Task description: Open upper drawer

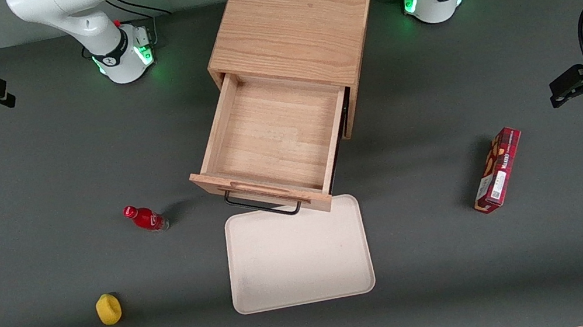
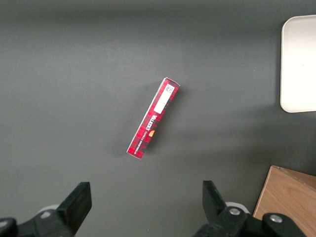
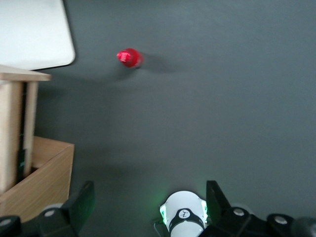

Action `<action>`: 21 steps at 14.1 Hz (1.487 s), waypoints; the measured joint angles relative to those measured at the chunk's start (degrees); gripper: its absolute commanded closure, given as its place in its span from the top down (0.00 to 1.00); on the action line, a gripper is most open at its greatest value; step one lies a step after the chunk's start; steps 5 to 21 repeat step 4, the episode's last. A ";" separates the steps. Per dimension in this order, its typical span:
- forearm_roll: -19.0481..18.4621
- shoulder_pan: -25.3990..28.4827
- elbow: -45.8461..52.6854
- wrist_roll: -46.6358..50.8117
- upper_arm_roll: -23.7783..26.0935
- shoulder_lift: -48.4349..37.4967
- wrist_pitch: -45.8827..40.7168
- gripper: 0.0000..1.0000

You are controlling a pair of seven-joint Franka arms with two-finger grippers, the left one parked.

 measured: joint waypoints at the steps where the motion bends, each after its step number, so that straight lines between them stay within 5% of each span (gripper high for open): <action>1: -0.28 0.00 -3.41 -0.01 -0.64 -2.59 1.60 1.00; 21: -0.65 0.37 -5.98 0.02 -0.57 -5.04 3.36 1.00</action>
